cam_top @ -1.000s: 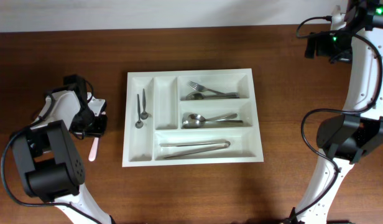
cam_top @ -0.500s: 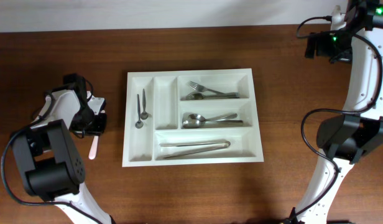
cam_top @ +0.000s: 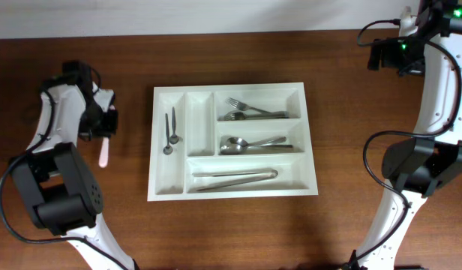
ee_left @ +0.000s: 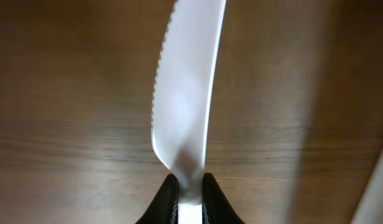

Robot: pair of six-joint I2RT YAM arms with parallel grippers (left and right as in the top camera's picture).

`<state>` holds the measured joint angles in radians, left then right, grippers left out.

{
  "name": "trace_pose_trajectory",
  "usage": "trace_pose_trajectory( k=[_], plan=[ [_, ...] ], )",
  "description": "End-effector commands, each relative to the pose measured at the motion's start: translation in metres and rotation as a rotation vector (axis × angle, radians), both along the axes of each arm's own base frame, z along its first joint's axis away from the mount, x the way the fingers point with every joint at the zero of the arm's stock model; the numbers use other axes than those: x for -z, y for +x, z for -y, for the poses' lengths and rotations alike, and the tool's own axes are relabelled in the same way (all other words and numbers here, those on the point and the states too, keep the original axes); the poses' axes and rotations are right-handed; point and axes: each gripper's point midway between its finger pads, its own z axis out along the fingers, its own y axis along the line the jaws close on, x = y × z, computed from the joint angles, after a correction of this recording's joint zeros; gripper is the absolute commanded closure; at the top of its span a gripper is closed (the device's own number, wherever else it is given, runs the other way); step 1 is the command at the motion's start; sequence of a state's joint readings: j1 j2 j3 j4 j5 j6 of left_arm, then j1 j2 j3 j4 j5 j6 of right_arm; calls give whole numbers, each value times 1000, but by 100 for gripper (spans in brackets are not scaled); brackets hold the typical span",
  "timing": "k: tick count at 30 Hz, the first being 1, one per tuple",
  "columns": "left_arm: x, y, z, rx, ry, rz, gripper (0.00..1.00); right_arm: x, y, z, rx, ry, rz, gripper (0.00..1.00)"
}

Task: Pack container
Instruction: 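Lift the pink knife with the left gripper toward the tray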

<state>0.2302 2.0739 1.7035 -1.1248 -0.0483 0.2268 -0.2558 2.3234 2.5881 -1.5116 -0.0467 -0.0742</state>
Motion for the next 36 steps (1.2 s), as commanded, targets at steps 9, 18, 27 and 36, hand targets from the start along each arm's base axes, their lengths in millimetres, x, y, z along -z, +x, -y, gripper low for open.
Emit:
trace_pose_trajectory(
  k=[9, 18, 27, 36],
  plan=[
    [-52, 46, 66, -158, -178, 154, 98, -13, 0, 0, 11, 2, 31, 1],
    [-58, 59, 174, 4, -212, 199, 98, -13, 0, 0, 11, 2, 31, 1],
    [-61, 68, 246, 9, -238, 280, 98, -13, 0, 0, 11, 2, 31, 1],
    [-24, 58, 260, -14, -176, 197, 98, -13, 0, 0, 11, 2, 31, 1]
  ],
)
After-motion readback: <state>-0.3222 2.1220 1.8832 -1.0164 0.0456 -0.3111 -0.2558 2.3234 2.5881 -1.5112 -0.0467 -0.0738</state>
